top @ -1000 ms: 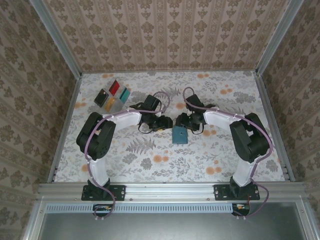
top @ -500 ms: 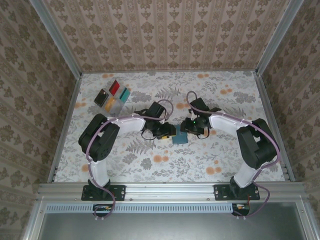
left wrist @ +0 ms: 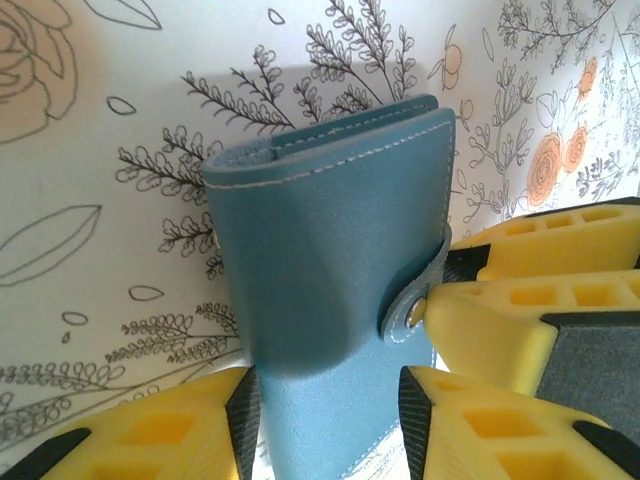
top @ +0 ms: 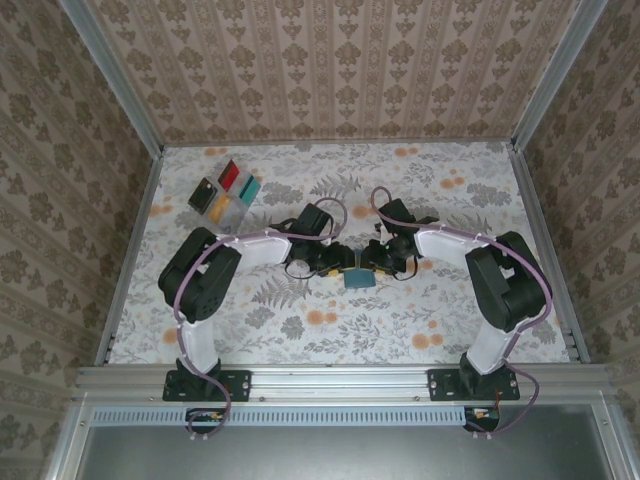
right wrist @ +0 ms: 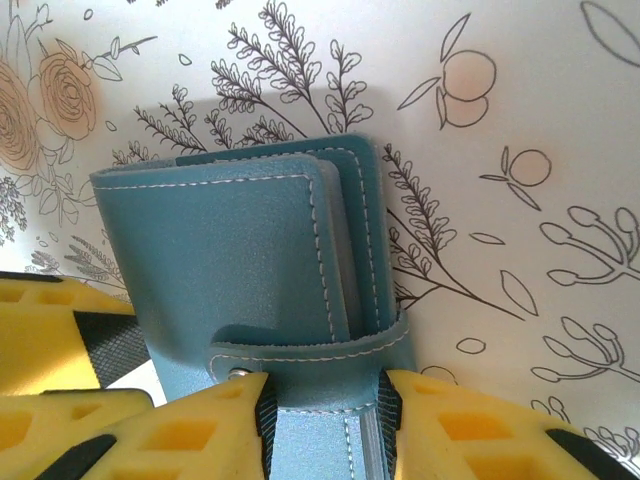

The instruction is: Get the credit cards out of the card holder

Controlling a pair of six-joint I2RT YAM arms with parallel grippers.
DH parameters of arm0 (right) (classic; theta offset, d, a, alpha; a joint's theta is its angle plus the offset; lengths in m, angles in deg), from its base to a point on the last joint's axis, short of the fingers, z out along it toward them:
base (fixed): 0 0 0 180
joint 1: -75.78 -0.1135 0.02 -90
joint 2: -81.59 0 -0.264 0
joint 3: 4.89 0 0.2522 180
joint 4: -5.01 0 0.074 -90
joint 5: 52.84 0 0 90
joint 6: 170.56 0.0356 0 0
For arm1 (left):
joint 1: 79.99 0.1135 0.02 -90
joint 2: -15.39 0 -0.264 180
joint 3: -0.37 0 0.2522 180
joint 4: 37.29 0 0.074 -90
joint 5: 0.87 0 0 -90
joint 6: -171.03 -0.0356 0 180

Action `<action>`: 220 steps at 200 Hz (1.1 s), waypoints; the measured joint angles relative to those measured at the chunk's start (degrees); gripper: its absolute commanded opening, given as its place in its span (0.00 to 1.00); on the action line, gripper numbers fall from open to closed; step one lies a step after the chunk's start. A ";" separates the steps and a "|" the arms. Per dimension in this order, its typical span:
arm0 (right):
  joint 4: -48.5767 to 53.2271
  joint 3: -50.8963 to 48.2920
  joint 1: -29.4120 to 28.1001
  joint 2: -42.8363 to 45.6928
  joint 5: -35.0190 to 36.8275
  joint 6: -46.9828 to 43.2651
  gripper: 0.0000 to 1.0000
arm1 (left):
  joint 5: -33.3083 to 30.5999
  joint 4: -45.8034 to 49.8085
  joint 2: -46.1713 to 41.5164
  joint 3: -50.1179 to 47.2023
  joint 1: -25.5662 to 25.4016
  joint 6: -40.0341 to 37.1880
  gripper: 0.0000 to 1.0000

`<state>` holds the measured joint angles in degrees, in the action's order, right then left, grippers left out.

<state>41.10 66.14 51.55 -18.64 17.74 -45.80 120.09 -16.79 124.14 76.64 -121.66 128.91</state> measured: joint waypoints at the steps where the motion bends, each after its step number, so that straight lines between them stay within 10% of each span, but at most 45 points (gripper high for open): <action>1: 0.00 0.00 0.00 -0.02 -0.02 0.02 0.37 | 0.04 -0.02 0.04 -0.02 0.02 0.04 0.45; 142: -2.29 0.28 0.09 -1.42 -2.67 1.18 0.37 | 5.05 -8.20 0.79 -4.72 2.43 1.40 0.35; 220: -1.20 0.37 0.33 -0.31 -1.22 1.20 0.49 | 7.15 -11.74 -1.92 -6.82 3.52 2.51 0.10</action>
<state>39.90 66.52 51.88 -18.94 16.51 -44.60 127.23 -28.53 122.21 69.82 -118.15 131.43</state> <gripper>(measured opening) 0.462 0.129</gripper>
